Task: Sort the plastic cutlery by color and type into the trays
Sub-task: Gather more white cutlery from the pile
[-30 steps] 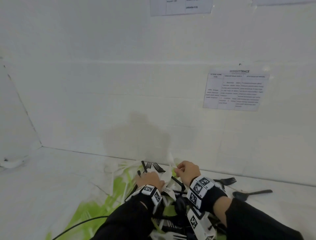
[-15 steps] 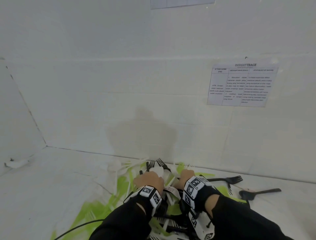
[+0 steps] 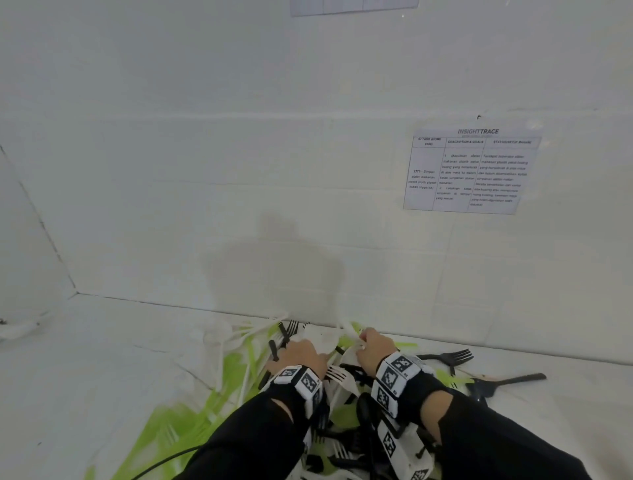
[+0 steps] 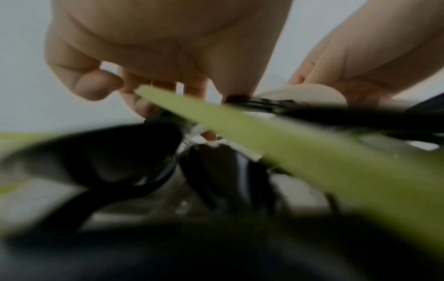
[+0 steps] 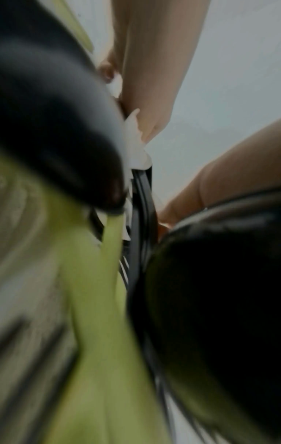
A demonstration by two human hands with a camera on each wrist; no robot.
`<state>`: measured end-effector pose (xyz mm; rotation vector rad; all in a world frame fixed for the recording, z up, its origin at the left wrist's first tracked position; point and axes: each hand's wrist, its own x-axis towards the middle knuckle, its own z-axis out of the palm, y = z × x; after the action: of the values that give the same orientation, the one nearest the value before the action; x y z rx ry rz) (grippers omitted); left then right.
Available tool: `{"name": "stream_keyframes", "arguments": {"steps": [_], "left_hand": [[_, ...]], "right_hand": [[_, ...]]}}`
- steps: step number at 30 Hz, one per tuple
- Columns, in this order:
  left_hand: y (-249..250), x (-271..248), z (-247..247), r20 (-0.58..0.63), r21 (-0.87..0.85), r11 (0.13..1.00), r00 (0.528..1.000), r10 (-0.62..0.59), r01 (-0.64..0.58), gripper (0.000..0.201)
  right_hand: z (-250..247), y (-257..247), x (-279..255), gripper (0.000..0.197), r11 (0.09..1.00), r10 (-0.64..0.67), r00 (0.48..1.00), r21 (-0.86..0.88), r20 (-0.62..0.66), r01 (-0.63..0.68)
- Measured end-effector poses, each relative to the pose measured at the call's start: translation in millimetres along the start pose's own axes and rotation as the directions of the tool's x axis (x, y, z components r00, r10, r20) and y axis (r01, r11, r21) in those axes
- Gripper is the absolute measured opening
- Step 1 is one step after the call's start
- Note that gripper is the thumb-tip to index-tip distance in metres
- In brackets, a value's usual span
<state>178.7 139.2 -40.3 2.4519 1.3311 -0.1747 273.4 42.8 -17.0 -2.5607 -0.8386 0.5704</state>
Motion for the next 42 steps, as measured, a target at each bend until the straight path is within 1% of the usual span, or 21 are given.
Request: {"name": "stream_keyframes", "arguments": {"steps": [2, 4, 6, 7, 9, 10, 12, 13, 16, 19, 20, 22, 24, 26, 28, 29, 32, 35, 38, 40, 42], "left_hand": [[3, -3, -2, -0.038, -0.077, 0.997, 0.999, -0.012, 0.009, 0.048], [6, -8, -7, -0.128, -0.141, 0.99, 0.992, -0.006, -0.012, 0.044], [8, -12, -14, -0.264, -0.196, 0.978, 0.964, 0.022, -0.076, 0.039], [7, -13, -17, -0.332, -0.239, 0.962, 0.942, 0.043, -0.128, 0.034], [7, -15, -22, -0.413, -0.445, 0.85, 0.907, 0.083, -0.281, 0.023], [8, -17, -24, -0.415, -0.591, 0.728, 0.905, 0.095, -0.347, 0.021], [9, -19, -28, -0.401, -0.775, 0.507, 0.913, 0.069, -0.378, 0.019], [9, -21, -30, -0.395, -0.804, 0.468, 0.918, 0.04, -0.366, 0.019], [9, -25, -27, -0.303, -0.862, 0.435, 0.953, -0.028, -0.261, 0.023], [13, -41, -26, -0.19, -0.905, 0.381, 0.981, 0.034, -0.189, 0.024], [14, -47, -26, -0.17, -0.922, 0.343, 0.983, 0.064, -0.182, 0.025], [16, -61, -25, -0.092, -0.975, 0.195, 0.991, 0.095, -0.109, 0.026], [15, -75, -23, -0.02, -0.994, 0.105, 0.99, 0.138, -0.035, 0.026], [12, -88, -19, 0.003, -0.994, 0.107, 0.985, 0.171, -0.016, 0.027], [8, -98, -15, -0.008, -0.988, 0.152, 0.986, 0.169, -0.034, 0.028], [5, -103, -12, -0.026, -0.978, 0.199, 0.986, 0.164, -0.059, 0.029], [2, -121, -5, -0.11, -0.886, 0.429, 0.979, 0.171, -0.175, 0.033], [-2, -130, 2, -0.114, -0.832, 0.53, 0.986, 0.124, -0.163, 0.034], [-10, -131, 6, -0.046, -0.849, 0.526, 0.998, 0.033, -0.056, 0.042], [-19, -131, 4, 0.008, -0.877, 0.479, 0.999, -0.05, 0.031, 0.037], [-29, -135, -2, 0.059, -0.894, 0.442, 0.997, -0.057, 0.078, 0.034]], "right_hand": [[-6, 1, 0, 0.03, 0.997, 0.019, 1.0, 0.069, 0.019, -0.02], [-12, 0, -1, 0.012, 0.99, 0.01, 0.999, 0.144, -0.037, -0.005], [-18, -1, -1, 0.026, 0.979, 0.0, 0.991, 0.203, -0.132, 0.027], [-21, -4, -2, 0.021, 0.967, -0.005, 0.984, 0.25, -0.178, 0.05], [-26, -9, -7, 0.024, 0.934, -0.018, 0.962, 0.339, -0.272, 0.113], [-28, -11, -9, 0.028, 0.914, -0.041, 0.948, 0.371, -0.316, 0.163], [-32, -15, -15, 0.029, 0.881, -0.096, 0.919, 0.397, -0.383, 0.258], [-33, -16, -17, 0.028, 0.87, -0.107, 0.91, 0.404, -0.401, 0.281], [-38, -22, -23, 0.033, 0.848, -0.135, 0.888, 0.413, -0.44, 0.334], [-43, -30, -28, 0.031, 0.821, -0.156, 0.895, 0.45, -0.418, 0.352], [-43, -33, -31, 0.024, 0.805, -0.164, 0.903, 0.476, -0.397, 0.355], [-41, -37, -36, 0.01, 0.759, -0.165, 0.927, 0.556, -0.338, 0.338], [-37, -39, -39, 0.011, 0.749, -0.133, 0.943, 0.591, -0.306, 0.298], [-32, -40, -42, 0.02, 0.778, -0.092, 0.955, 0.579, -0.282, 0.246], [-28, -38, -49, 0.032, 0.802, -0.083, 0.965, 0.559, -0.248, 0.213], [-26, -37, -54, 0.036, 0.803, -0.103, 0.97, 0.557, -0.22, 0.212], [-17, -33, -74, 0.03, 0.84, -0.165, 0.971, 0.491, -0.174, 0.231], [-5, -32, -83, 0.027, 0.855, -0.175, 0.974, 0.469, -0.143, 0.222], [4, -33, -83, 0.024, 0.807, -0.17, 0.985, 0.568, -0.038, 0.161], [6, -34, -85, 0.022, 0.762, -0.137, 0.991, 0.639, 0.005, 0.102], [6, -36, -88, 0.017, 0.699, -0.123, 0.991, 0.714, 0.06, 0.043]]}}
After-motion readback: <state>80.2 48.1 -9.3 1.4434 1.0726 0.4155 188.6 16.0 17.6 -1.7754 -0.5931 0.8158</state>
